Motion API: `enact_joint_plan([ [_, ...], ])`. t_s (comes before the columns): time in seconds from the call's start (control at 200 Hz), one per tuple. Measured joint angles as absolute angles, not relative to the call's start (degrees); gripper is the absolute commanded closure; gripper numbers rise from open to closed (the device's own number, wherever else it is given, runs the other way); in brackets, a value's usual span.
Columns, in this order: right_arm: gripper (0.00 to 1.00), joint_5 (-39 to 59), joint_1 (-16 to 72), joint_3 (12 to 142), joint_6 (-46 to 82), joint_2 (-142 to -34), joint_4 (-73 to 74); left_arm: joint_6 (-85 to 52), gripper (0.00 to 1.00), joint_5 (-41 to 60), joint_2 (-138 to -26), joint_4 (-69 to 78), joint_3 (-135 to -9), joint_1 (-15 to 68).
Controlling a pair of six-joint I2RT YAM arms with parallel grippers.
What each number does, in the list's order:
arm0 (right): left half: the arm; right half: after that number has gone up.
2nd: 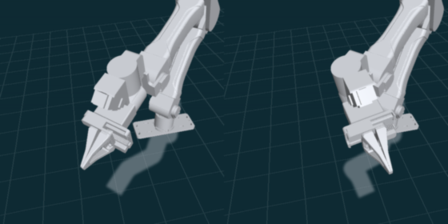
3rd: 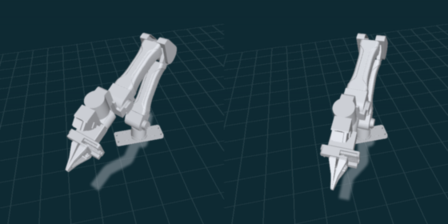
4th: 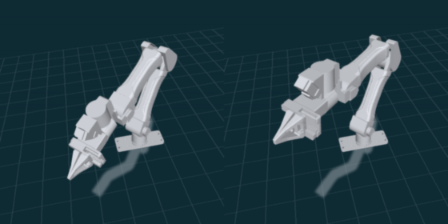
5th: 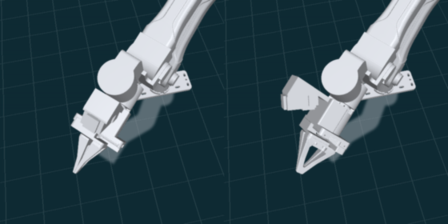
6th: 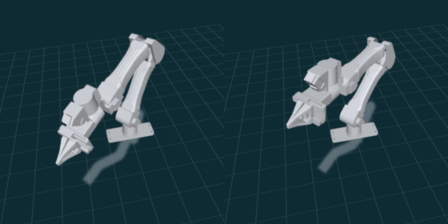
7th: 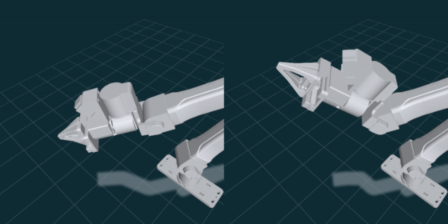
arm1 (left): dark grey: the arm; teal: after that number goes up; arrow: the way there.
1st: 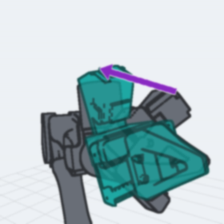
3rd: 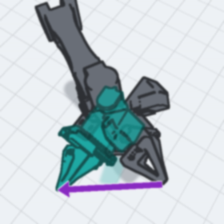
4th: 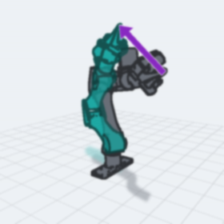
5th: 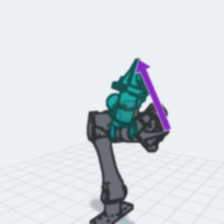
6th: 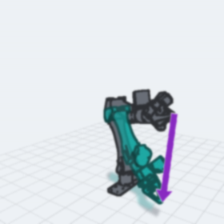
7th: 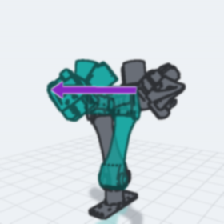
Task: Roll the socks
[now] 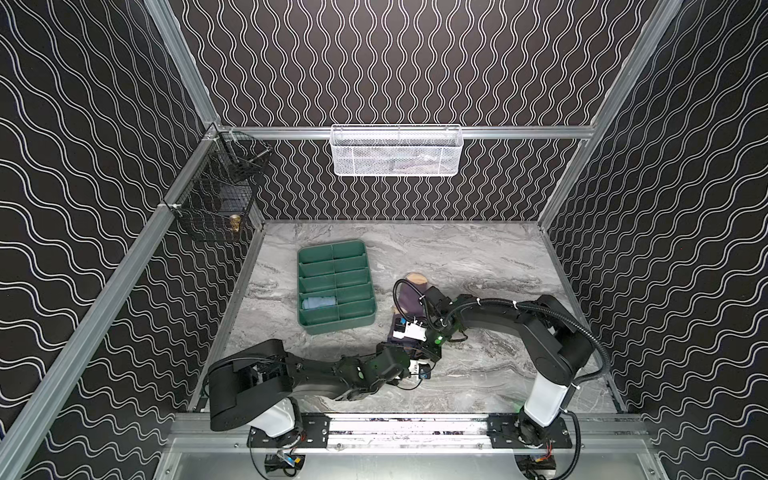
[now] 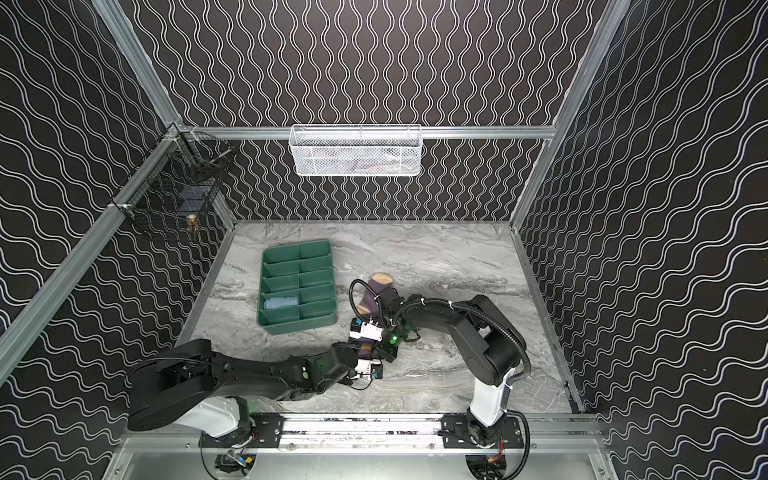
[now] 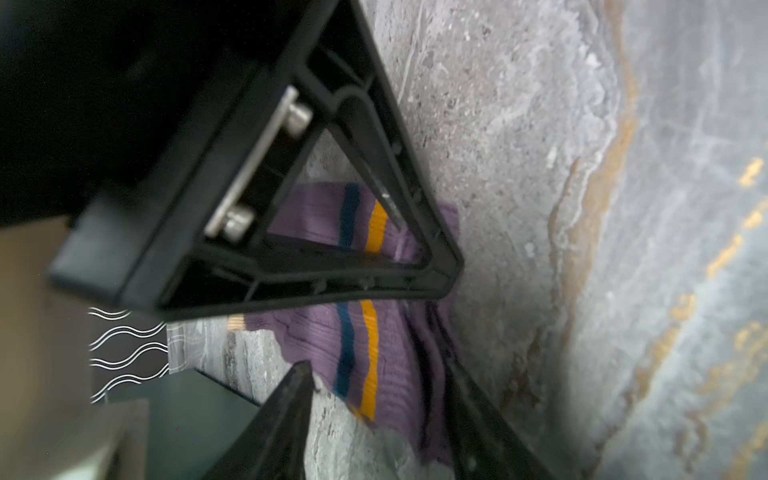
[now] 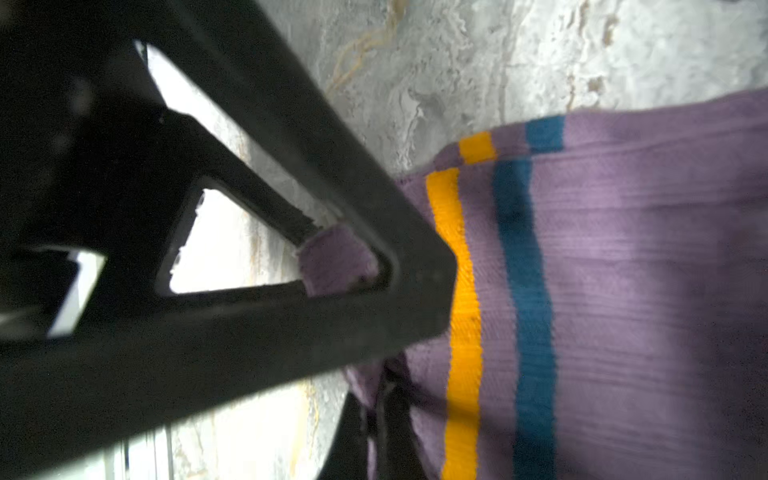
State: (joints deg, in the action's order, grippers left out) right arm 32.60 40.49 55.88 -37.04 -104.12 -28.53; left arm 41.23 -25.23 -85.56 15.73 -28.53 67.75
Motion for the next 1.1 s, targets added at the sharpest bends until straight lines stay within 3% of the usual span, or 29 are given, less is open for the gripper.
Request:
enact_joint_plan([
  [0.245,1.0,32.6,40.4,55.8,-37.0,-104.1,-28.5,40.4,0.71,-24.8,-85.1,15.2,-28.8,66.9],
  [0.41,1.0,32.6,40.3,55.9,-36.9,-104.1,-28.5,40.2,0.75,-24.6,-85.0,14.8,-28.9,66.4],
  [0.47,1.0,32.6,40.3,55.9,-36.8,-104.2,-28.5,40.3,0.67,-24.2,-84.9,14.2,-29.2,66.3],
  [0.521,1.0,32.6,40.3,55.9,-36.8,-104.2,-28.6,40.3,0.48,-23.8,-84.7,13.6,-29.3,66.2],
  [0.566,1.0,32.6,40.3,55.9,-36.8,-104.2,-28.6,40.3,0.37,-23.6,-84.3,12.9,-29.3,66.2],
  [0.651,1.0,32.6,40.3,56.0,-36.8,-104.1,-28.6,40.5,0.24,-23.2,-82.9,12.2,-29.0,66.2],
  [0.826,1.0,32.4,40.1,56.1,-36.9,-103.9,-29.3,40.9,0.21,-22.2,-82.4,11.2,-28.7,66.2],
  [1.096,1.0,29.5,40.0,54.8,-36.6,-101.6,-31.0,40.9,0.25,-22.5,-85.4,14.3,-29.4,66.2],
])
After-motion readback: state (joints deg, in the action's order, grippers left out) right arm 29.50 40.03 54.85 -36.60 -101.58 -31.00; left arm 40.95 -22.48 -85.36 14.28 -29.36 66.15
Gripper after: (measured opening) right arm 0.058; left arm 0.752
